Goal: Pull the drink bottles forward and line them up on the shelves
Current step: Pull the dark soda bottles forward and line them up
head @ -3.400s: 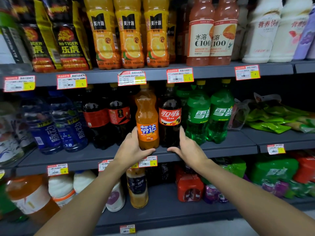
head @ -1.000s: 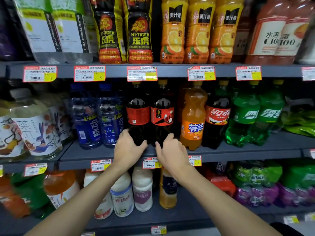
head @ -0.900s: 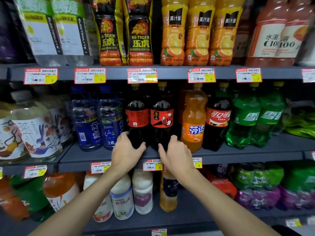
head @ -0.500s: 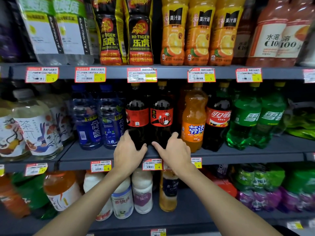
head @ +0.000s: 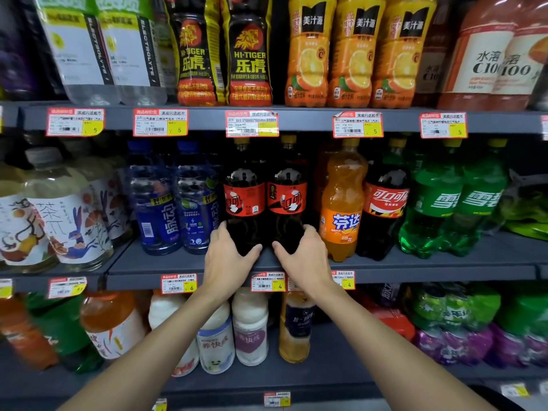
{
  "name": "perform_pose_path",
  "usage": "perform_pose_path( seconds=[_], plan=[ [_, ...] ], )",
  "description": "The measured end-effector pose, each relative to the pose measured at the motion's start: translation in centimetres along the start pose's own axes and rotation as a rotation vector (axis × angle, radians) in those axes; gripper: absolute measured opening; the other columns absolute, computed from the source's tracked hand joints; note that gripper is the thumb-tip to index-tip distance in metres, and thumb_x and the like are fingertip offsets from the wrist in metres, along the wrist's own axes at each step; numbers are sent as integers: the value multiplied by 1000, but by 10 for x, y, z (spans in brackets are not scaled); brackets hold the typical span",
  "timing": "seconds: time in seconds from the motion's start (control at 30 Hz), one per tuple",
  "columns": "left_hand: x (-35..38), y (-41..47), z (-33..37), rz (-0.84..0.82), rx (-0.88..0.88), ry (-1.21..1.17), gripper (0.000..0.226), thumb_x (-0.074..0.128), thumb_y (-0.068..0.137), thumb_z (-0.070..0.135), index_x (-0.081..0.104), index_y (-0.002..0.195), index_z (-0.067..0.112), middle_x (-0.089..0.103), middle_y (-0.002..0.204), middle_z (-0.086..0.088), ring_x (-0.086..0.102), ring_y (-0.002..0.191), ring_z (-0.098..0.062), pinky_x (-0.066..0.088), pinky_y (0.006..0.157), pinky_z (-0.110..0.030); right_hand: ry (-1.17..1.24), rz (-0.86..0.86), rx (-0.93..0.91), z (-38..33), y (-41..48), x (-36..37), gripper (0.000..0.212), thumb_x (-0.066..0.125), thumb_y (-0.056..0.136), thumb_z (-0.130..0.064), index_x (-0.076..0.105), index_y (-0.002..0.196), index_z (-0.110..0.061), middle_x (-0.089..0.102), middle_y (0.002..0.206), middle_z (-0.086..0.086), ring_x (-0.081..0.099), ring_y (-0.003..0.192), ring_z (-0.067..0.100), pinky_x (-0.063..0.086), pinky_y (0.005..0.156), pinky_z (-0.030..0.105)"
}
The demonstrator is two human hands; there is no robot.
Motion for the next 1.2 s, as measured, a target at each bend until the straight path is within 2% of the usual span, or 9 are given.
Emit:
perform_pose_path(
  seconds=[0.07, 0.13, 0.2, 0.27, 0.5, 0.63, 0.97, 1.07, 1.2],
  plan=[
    [1, 1, 3, -3, 10, 54, 88, 76, 81, 54, 37, 145, 6, 44, 135, -13, 49, 125, -29, 48, 99, -44, -57, 25, 1, -2, -1, 2, 81, 71, 88, -52, 38, 145, -4, 54, 136, 12, 57, 124, 30, 52, 96, 38],
    [3, 0, 6, -9, 26, 110, 87, 76, 80, 53, 37, 140, 4, 41, 131, -15, 50, 120, -33, 50, 95, -44, -176, 58, -33, -4, -8, 5, 75, 69, 89, -53, 38, 139, -6, 53, 130, 12, 61, 114, 32, 51, 83, 36],
    [5, -5, 5, -15, 47, 166, 91, 76, 81, 51, 32, 143, 2, 39, 135, -16, 49, 123, -35, 49, 96, -43, -252, 91, -101, -2, -19, 7, 67, 68, 89, -53, 38, 130, -10, 50, 121, 10, 65, 102, 31, 45, 68, 31],
    [5, -8, 0, -13, 76, 169, 93, 74, 82, 50, 28, 147, 3, 37, 142, -16, 47, 128, -35, 48, 98, -42, -264, 105, -140, 2, -23, 4, 63, 67, 90, -54, 37, 128, -14, 49, 119, 7, 65, 95, 30, 40, 64, 29],
    [-6, 7, -11, -102, 29, -4, 93, 76, 78, 55, 29, 148, 16, 60, 134, -3, 59, 121, -26, 51, 93, -40, -193, 49, -63, -8, -3, 2, 102, 67, 85, -65, 15, 153, -9, 51, 141, 13, 62, 116, 35, 52, 88, 43],
    [-7, 10, -14, -98, 90, -11, 77, 77, 74, 57, 45, 136, 25, 63, 127, 5, 60, 118, -20, 52, 93, -38, -182, 12, -63, -6, 2, 6, 94, 69, 87, -58, 21, 150, -7, 51, 139, 13, 61, 117, 35, 51, 87, 41],
    [-14, 26, -29, -250, 133, 42, 95, 81, 73, 58, 35, 146, 20, 61, 133, -3, 59, 120, -22, 47, 91, -29, 13, -209, -175, 14, 11, -15, 81, 78, 84, -49, 34, 145, -20, 55, 143, 1, 53, 130, 22, 43, 102, 29],
    [-18, 35, -30, -341, 181, 136, 95, 84, 72, 55, 33, 144, 18, 63, 127, -7, 61, 114, -25, 46, 82, -28, -31, -268, -199, 15, 14, -20, 94, 85, 76, -48, 31, 146, -17, 59, 139, 3, 57, 126, 22, 49, 101, 32],
    [-17, 39, -30, -337, 222, 167, 92, 84, 72, 55, 36, 140, 16, 65, 124, -8, 62, 114, -25, 46, 78, -24, -80, -251, -193, 14, 14, -15, 103, 87, 75, -46, 24, 149, -13, 57, 141, 9, 56, 129, 27, 50, 103, 39]
  ],
)
Point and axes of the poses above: each hand's wrist, its own y-axis towards the middle knuckle, its own x-axis out of the palm, z = x × y, the point moved 2 cm from there along y, towards the middle knuckle
